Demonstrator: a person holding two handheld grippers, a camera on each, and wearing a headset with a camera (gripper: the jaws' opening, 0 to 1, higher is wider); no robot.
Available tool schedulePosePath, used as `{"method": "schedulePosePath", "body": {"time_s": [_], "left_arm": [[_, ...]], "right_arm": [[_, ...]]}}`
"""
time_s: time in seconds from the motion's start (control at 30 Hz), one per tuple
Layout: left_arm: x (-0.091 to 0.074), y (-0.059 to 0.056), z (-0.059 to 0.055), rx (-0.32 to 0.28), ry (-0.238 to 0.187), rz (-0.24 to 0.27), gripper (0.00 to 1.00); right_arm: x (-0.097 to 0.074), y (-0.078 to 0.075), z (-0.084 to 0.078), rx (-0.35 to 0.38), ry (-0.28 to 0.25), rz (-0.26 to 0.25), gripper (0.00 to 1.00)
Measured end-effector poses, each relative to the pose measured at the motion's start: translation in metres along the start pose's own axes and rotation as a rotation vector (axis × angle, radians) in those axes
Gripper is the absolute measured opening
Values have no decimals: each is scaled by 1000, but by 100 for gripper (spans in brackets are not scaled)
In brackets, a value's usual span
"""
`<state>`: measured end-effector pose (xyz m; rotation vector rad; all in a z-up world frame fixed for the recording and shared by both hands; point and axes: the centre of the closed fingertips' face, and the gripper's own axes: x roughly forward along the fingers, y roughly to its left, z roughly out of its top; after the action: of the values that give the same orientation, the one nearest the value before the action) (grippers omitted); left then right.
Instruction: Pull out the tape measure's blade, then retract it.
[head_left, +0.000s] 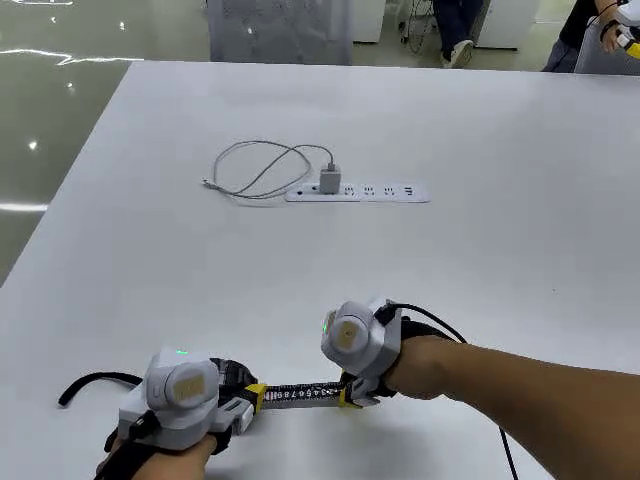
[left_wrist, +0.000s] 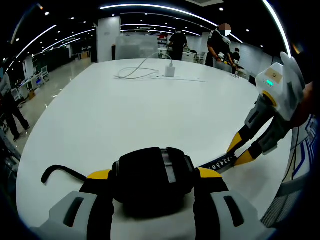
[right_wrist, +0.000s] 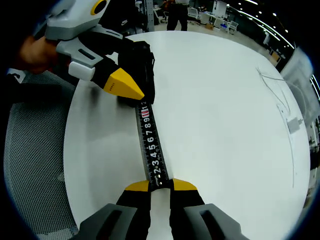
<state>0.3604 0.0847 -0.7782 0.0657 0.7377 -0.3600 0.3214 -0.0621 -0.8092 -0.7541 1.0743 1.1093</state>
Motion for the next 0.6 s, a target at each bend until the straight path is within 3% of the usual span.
{"method": "schedulePosePath", "body": {"time_s": [0.6], "left_arm": [[-1,0,0,-14,-3,-11,60]], "right_arm": [[4,1,10,8,-22,-4,9]]}}
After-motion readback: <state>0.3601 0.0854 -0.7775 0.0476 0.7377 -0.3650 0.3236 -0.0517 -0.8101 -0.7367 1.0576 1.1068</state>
